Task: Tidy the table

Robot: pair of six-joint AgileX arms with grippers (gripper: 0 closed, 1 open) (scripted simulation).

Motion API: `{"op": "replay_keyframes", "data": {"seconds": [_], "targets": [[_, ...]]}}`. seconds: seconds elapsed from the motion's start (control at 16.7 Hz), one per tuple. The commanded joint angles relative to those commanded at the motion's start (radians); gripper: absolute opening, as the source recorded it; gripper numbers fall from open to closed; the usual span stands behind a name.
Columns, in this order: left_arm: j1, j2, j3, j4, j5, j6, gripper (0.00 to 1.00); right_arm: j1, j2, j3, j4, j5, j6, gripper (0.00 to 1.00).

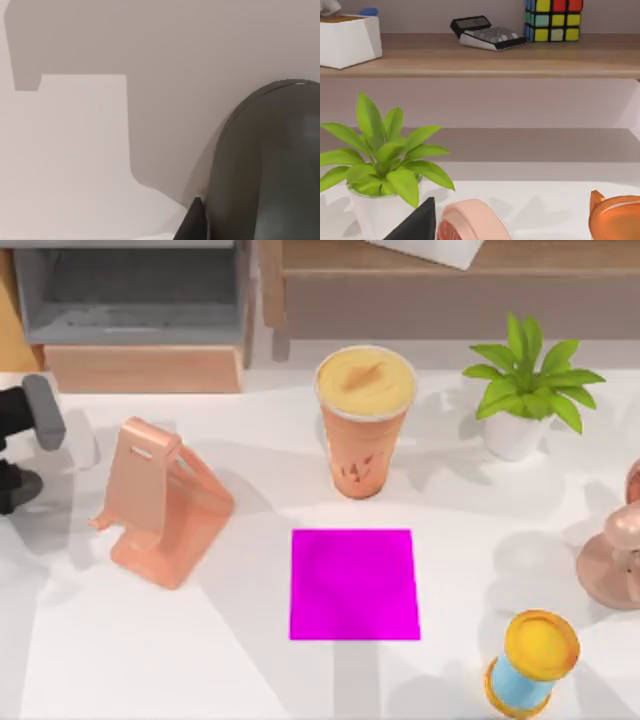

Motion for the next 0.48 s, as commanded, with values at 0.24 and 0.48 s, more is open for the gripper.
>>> {"op": "replay_keyframes", "data": {"seconds": [0.24,0.48], "targets": [[0.0,0.0,0.0,0.0,0.0,0.0,0.0,0.0,0.0,0.0,0.0,0.0,0.0,1.0],[-0.003,-0.023,0.019,-0.025,0.003,-0.001,0.0,0.0,0.0,0.0,0.0,0.0,0.0,1.0]]}}
